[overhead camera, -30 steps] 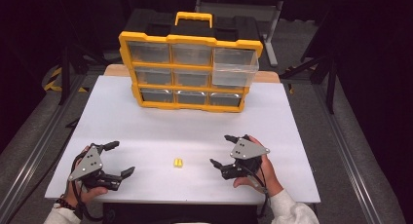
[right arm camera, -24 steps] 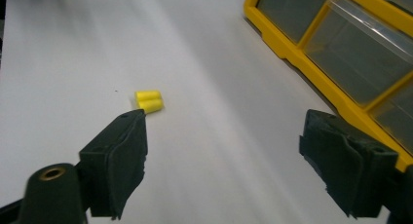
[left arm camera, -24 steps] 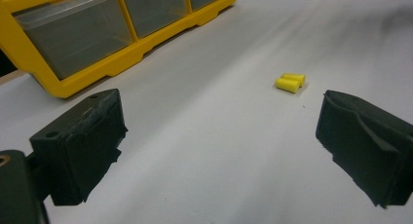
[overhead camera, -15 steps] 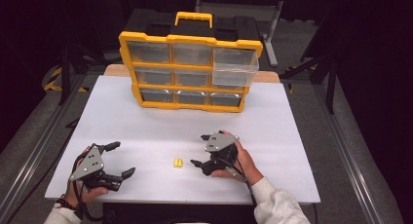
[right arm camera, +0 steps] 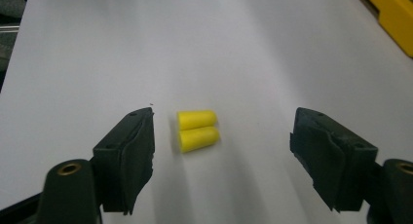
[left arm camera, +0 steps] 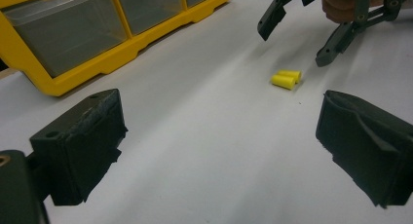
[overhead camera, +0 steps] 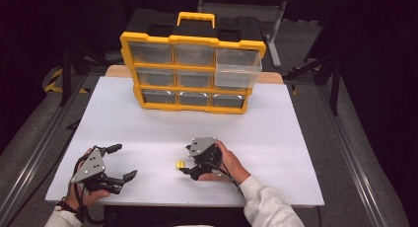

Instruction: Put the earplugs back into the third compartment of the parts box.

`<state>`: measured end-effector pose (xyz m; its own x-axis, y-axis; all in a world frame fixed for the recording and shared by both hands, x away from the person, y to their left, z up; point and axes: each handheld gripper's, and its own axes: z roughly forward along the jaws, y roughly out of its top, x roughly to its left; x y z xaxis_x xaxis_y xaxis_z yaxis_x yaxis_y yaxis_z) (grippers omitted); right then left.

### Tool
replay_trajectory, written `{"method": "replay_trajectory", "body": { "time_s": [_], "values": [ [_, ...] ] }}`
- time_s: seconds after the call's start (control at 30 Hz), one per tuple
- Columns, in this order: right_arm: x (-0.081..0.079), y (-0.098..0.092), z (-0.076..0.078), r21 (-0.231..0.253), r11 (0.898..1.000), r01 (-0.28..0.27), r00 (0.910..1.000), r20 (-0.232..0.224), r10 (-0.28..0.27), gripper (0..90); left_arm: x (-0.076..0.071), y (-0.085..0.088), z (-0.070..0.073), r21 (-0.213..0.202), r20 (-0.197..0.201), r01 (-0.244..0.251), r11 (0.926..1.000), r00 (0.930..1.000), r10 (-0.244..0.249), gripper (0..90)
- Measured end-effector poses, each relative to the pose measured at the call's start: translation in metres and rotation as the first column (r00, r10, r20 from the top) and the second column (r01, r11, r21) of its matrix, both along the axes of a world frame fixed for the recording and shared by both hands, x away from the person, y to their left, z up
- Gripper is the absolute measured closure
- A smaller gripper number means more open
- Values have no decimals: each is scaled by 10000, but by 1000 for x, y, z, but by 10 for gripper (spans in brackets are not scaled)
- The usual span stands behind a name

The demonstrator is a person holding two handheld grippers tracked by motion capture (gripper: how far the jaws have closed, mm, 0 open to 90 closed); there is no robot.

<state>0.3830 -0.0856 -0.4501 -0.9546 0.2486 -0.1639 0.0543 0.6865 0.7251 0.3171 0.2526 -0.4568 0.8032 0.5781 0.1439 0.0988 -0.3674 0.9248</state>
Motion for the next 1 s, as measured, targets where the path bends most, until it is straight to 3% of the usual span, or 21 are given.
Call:
{"method": "replay_trajectory", "body": {
  "time_s": [0.03,0.13,0.2,0.37,0.73,1.0],
  "values": [
    [1,2,-2,-27,9999,-156,9998,-155,155,302,0,0,0,8,-4,15,10000,10000,-15,50],
    [3,4,-5,-222,9996,-171,9996,-222,166,304,0,-1,0,23,15,22,10000,10000,-22,50],
    [6,4,-9,-290,9991,-321,9982,-509,306,333,0,0,0,13,30,31,10000,10000,-31,50],
    [5,9,-12,-548,9978,-385,9987,-366,365,409,0,-1,0,68,14,61,10000,10000,-61,50],
    [11,8,-13,-240,9956,-909,9908,-1024,880,626,-1,-4,0,197,13,174,9997,9998,-175,48],
    [7,7,-11,-377,9949,-935,9920,-883,899,689,-1,-3,0,180,29,197,9996,9998,-198,48]
  ]
}}
